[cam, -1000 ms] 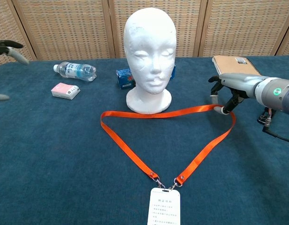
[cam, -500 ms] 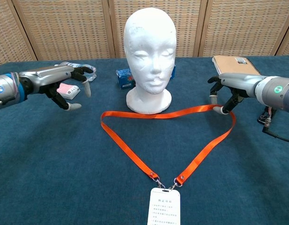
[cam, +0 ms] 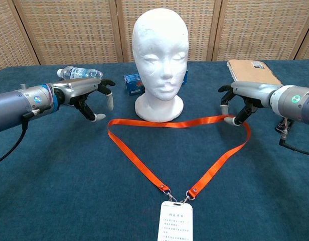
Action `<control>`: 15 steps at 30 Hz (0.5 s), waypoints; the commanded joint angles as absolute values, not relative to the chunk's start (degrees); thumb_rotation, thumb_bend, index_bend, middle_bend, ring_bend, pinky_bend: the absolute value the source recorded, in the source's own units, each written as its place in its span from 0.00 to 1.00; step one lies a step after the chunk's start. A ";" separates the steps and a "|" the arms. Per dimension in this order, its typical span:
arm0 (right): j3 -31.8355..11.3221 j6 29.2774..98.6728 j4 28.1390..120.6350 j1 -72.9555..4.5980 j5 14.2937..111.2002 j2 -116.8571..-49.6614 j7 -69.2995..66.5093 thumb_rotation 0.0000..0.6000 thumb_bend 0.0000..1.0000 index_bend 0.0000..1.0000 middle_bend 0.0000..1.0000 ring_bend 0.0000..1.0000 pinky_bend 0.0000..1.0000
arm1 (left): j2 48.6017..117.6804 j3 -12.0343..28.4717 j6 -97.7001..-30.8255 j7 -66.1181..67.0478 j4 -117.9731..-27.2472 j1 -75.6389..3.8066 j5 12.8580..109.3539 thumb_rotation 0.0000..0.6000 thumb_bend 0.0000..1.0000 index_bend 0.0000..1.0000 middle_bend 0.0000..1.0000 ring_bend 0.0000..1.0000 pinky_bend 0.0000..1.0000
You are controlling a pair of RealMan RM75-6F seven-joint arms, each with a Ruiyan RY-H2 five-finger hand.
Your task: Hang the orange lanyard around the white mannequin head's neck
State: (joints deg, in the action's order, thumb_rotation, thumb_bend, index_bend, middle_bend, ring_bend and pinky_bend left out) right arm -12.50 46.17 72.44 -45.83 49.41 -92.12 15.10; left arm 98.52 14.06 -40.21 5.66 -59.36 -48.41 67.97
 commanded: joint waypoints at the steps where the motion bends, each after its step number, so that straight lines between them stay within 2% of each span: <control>1: -12.70 45.77 72.06 -45.87 49.80 -92.30 14.34 1.00 0.64 0.68 0.00 0.00 0.00 | 100.68 14.12 -39.57 4.88 -56.96 -49.43 67.38 1.00 0.40 0.46 0.00 0.00 0.00; 15: -12.64 44.49 71.50 -45.86 51.78 -92.51 11.84 1.00 0.64 0.68 0.00 0.00 0.00 | 103.65 14.01 -38.30 5.46 -53.71 -52.01 66.18 1.00 0.40 0.46 0.00 0.00 0.00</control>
State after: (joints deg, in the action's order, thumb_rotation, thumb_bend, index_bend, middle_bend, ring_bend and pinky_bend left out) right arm -12.62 44.53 71.52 -45.87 51.69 -92.53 11.94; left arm 103.51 14.00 -38.49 5.21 -53.86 -51.84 66.42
